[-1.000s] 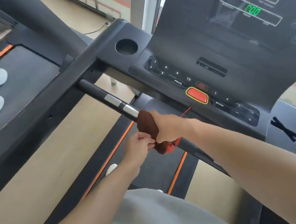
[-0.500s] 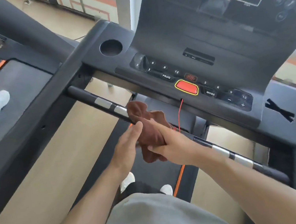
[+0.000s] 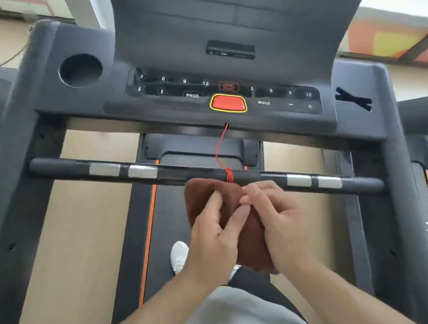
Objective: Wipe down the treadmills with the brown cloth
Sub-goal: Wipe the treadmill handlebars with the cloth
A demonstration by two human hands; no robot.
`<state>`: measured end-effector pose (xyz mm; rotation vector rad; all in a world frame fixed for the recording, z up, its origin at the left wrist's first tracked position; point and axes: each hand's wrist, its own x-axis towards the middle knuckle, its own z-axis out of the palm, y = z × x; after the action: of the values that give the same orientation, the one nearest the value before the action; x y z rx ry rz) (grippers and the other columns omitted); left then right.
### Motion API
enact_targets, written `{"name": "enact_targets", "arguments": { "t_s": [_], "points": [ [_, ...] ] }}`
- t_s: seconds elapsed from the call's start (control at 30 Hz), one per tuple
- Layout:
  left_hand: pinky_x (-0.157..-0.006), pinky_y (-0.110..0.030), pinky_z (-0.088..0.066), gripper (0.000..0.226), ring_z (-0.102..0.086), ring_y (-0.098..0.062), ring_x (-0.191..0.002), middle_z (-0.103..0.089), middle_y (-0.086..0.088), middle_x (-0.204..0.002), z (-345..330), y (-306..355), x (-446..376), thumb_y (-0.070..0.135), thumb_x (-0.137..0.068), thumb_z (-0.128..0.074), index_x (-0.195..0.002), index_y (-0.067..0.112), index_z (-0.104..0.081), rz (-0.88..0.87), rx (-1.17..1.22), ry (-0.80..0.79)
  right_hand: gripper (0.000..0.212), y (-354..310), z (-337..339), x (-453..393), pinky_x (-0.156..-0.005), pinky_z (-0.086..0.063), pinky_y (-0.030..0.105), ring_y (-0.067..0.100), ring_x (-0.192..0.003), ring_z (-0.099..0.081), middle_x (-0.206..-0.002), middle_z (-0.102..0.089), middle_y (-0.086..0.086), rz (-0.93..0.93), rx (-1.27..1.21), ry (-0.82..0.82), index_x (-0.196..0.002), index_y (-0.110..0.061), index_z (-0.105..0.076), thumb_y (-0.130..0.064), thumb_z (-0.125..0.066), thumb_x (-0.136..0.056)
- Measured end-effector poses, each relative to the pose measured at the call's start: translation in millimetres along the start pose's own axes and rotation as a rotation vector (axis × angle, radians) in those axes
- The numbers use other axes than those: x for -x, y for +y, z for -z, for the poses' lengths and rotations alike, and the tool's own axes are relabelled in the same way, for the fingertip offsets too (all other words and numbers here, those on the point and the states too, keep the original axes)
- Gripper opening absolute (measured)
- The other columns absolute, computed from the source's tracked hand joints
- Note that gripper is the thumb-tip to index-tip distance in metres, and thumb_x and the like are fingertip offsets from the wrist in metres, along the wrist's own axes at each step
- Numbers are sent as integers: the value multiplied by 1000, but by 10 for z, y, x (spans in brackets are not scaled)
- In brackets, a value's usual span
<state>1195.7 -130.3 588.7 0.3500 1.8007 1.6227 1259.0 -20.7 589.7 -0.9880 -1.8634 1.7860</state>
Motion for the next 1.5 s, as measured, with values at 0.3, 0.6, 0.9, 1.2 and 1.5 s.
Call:
{"name": "enact_targets", "arguments": {
  "t_s": [0.3, 0.6, 0.9, 1.2, 1.5],
  "points": [
    [-102, -48, -49, 29, -66, -17, -108, -72, 5, -110, -204, 63, -190, 34, -99, -52, -124, 21, -59, 5, -61, -385, 46, 257, 253, 240, -82, -55, 42, 33, -96, -71, -99, -74, 9, -590, -375, 280, -95, -22, -76, -63, -55, -92],
    [-110, -40, -45, 35, -62, -11, -118, -70, 12, -123, -355, 107, -292, 30, -104, -50, -139, 27, -55, -39, -141, -490, 30, -101, 747, 121, -89, -59, 33, 25, -112, -69, -121, -73, 11, -392, -573, 303, -119, -17, -72, -29, -53, -99],
    [-99, -37, -53, 23, -67, -9, -109, -71, 14, -112, -135, 13, -572, 24, -94, -63, -117, 27, -66, -82, -80, -181, 17, -300, 721, -653, -101, -52, 37, 18, -117, -67, -117, -74, -4, -150, 236, 99, -119, -29, -66, -28, -61, -102],
    [-125, -44, 7, 42, -33, -20, -147, -59, 9, -141, 125, -497, -1027, 52, -99, -52, -133, 30, -61, -177, -1031, 61, 95, 297, 380, -884, -114, -30, 46, 28, -132, -49, -141, -53, 0, 139, 1496, -493, -148, -29, -37, -54, -82, -69],
    [-123, -54, 9, 46, -23, -27, -148, -48, -1, -149, -36, -344, -1039, 51, -106, -26, -141, 32, -51, 17, -1249, -37, 48, 246, 217, -1335, -69, -45, 34, 29, -87, -66, -96, -68, -2, 244, 1459, -751, -112, -22, -55, -51, -71, -77]
  ]
}}
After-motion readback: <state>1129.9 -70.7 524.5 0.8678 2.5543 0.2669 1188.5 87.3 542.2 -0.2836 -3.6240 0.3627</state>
